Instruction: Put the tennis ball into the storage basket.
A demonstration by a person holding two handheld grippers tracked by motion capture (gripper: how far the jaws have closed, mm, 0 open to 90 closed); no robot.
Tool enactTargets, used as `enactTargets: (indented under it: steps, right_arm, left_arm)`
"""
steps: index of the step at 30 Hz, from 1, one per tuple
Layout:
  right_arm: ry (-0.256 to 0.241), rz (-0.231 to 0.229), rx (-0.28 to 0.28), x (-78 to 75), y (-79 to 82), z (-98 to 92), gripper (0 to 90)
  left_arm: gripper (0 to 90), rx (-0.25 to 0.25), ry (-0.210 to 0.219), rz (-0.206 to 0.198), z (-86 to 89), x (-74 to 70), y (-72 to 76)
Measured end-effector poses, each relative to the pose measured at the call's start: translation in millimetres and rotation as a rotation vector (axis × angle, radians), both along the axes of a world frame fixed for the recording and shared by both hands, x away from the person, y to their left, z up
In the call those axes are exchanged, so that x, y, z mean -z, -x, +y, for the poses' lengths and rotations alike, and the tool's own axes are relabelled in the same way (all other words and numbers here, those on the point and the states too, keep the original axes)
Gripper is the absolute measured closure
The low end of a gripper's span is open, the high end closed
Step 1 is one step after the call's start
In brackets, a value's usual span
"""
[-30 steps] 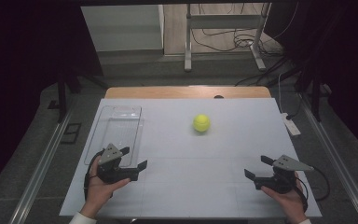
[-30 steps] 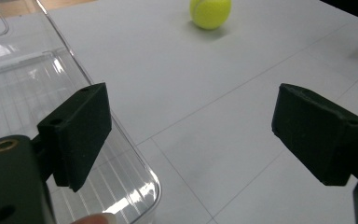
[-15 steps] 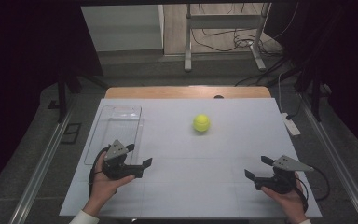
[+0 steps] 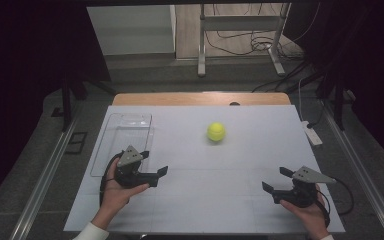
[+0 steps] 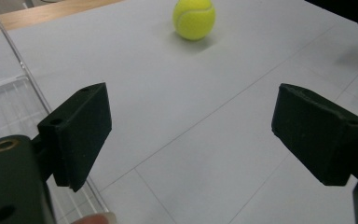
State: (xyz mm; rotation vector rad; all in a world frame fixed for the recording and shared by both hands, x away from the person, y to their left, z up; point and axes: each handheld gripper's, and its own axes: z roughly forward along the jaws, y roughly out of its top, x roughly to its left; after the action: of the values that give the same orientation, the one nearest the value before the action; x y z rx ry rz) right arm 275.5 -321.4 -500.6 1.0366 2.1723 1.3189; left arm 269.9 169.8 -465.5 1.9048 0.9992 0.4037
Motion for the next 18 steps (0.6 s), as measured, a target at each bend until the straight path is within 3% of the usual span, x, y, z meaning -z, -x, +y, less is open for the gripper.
enactTargets:
  steps: [18]
  right_arm:
    - [0.002,0.002,0.0,0.8,-0.8,-0.1,11.8]
  left_arm:
    - [13.5,0.0,0.0,0.007,-3.6,-2.8,-8.8]
